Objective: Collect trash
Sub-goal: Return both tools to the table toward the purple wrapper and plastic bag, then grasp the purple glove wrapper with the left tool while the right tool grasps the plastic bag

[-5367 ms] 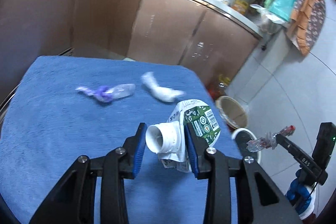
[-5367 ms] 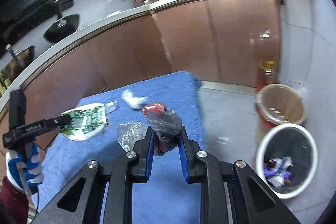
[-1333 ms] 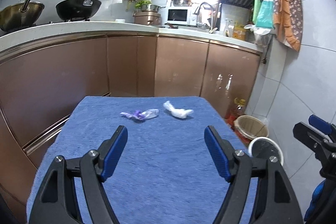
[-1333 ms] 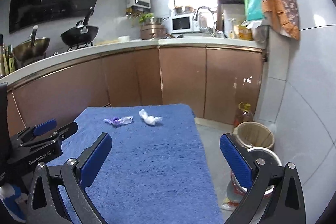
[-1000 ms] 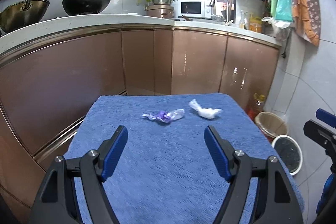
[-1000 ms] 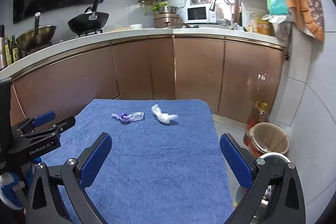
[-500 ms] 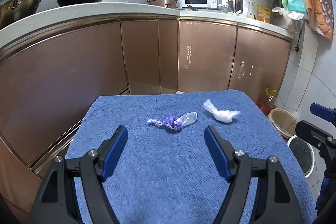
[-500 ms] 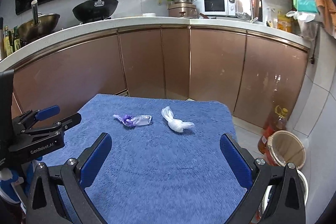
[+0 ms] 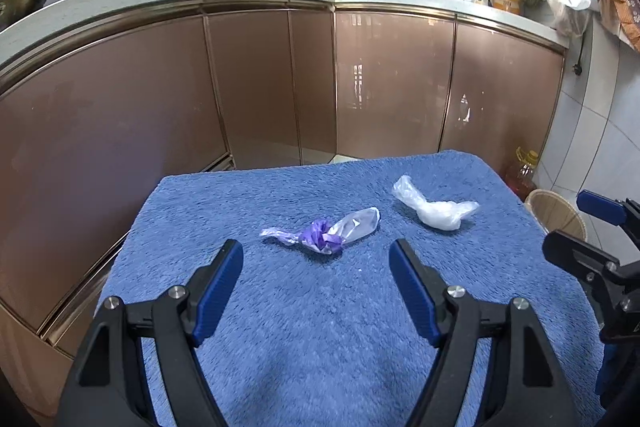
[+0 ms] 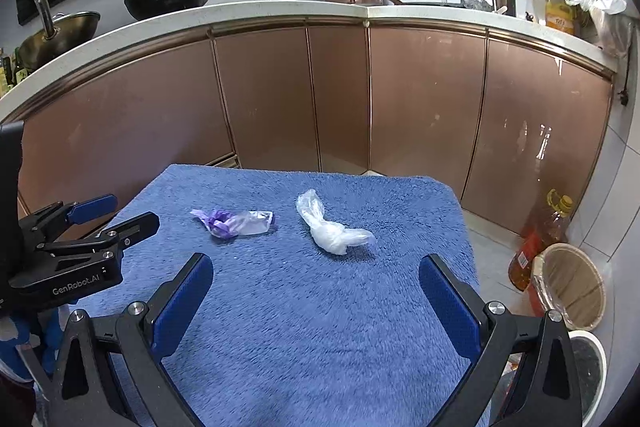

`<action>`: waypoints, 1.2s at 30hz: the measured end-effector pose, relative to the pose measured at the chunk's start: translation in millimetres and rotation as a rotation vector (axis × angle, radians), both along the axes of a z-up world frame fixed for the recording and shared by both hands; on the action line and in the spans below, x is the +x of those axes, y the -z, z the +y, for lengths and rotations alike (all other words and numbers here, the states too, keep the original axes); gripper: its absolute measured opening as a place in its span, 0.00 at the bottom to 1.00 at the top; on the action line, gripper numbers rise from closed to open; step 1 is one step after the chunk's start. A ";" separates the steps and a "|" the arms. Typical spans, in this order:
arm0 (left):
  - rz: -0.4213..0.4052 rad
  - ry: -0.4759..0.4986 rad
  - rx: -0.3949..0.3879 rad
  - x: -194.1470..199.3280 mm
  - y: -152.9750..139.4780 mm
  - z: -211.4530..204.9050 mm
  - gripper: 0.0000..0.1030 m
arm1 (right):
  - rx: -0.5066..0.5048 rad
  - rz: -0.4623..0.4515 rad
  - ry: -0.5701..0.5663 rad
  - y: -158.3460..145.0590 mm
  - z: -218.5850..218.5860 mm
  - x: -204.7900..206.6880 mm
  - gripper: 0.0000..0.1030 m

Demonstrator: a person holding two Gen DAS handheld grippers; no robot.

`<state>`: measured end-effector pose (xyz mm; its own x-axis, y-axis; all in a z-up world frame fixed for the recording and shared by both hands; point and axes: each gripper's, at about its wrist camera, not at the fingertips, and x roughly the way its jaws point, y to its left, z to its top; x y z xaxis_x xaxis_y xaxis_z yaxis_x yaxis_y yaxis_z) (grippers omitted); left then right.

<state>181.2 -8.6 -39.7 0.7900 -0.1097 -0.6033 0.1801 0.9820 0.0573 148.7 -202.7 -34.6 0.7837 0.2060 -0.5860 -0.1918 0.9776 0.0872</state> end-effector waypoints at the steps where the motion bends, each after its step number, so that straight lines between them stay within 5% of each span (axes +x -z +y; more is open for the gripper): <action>1: 0.001 0.002 0.004 2.5 0.8 -1.8 0.72 | 0.000 0.003 -0.003 2.1 -0.7 3.8 1.00; 16: 0.033 0.046 -0.014 52.5 17.2 0.3 0.72 | -0.027 0.079 -0.072 33.1 -6.3 67.8 1.00; 25: 0.083 0.258 -0.009 81.8 28.9 18.0 0.72 | -0.035 0.132 -0.156 51.3 2.4 104.8 1.00; 33: 0.146 0.372 0.006 116.9 53.3 -3.4 0.71 | -0.060 0.230 -0.236 80.1 16.2 141.4 0.76; 36: 0.176 0.378 -0.006 126.9 59.8 -5.7 0.71 | -0.073 0.251 -0.259 87.5 22.9 143.6 0.59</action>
<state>308.0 -14.3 -99.5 0.5782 -0.3760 -0.7241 0.5347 0.8449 -0.0118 292.3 -179.8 -122.1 0.5405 0.3293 -0.7742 -0.4156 0.9046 0.0947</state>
